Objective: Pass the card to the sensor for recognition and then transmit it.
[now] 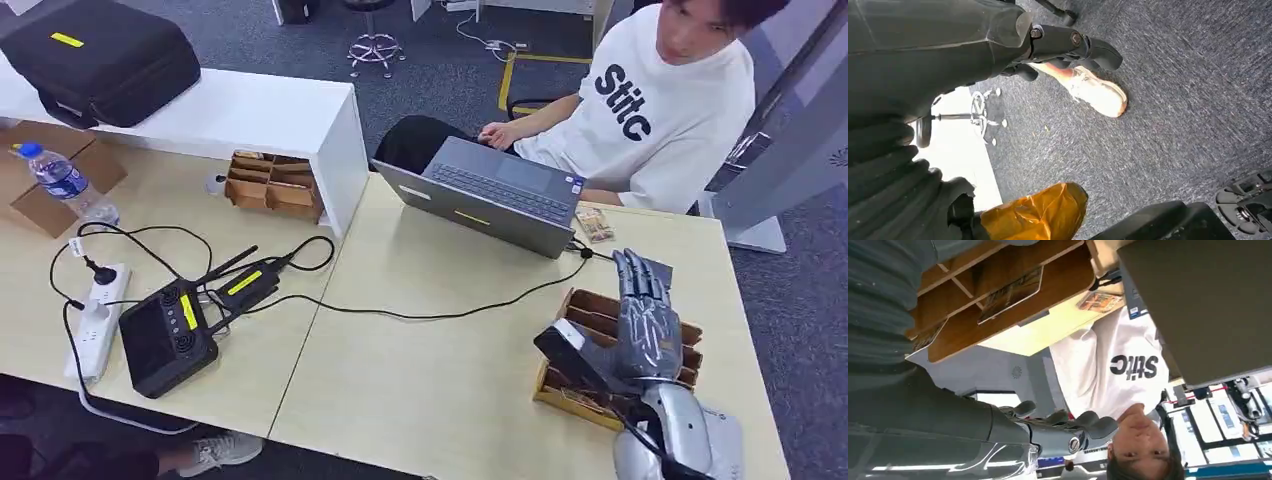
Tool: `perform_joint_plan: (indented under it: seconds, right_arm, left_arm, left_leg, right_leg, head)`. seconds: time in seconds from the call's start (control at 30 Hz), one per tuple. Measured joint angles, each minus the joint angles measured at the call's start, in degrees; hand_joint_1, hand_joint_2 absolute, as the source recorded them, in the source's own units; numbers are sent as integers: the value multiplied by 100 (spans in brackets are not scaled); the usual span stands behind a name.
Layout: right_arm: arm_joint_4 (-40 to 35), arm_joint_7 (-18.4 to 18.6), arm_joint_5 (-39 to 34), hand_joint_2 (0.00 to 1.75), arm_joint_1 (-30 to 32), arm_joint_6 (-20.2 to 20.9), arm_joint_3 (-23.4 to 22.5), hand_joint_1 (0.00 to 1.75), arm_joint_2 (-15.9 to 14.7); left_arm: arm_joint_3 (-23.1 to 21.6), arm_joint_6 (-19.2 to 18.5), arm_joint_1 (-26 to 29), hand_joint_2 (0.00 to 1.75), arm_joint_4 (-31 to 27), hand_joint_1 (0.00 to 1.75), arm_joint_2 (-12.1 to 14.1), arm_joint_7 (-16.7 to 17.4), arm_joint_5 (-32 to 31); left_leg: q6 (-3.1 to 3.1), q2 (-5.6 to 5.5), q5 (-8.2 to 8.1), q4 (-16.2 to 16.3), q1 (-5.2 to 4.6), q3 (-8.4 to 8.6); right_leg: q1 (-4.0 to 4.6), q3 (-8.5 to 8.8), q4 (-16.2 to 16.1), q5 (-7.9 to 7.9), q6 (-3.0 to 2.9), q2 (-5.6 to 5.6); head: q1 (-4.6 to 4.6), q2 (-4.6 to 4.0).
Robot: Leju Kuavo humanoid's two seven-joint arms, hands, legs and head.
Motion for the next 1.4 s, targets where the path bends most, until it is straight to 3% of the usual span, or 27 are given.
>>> perform_joint_plan:
  seconds: [0.8,1.4]
  right_arm:
    - [159,-105,33,175,-31,-44,-763,0,-13]
    - [-96,-260,216,175,-8,-153,-343,0,83]
  left_arm:
    - [-7,0,0,175,0,0,0,0,0]
    - [-9,0,-1,175,0,0,-2,0,0]
  left_leg:
    - [0,1,0,0,0,0]
    - [0,1,0,0,0,0]
  right_leg:
    - [0,-1,0,0,0,1]
    - [0,0,0,0,0,0]
  head:
    - [2,0]
    - [2,0]
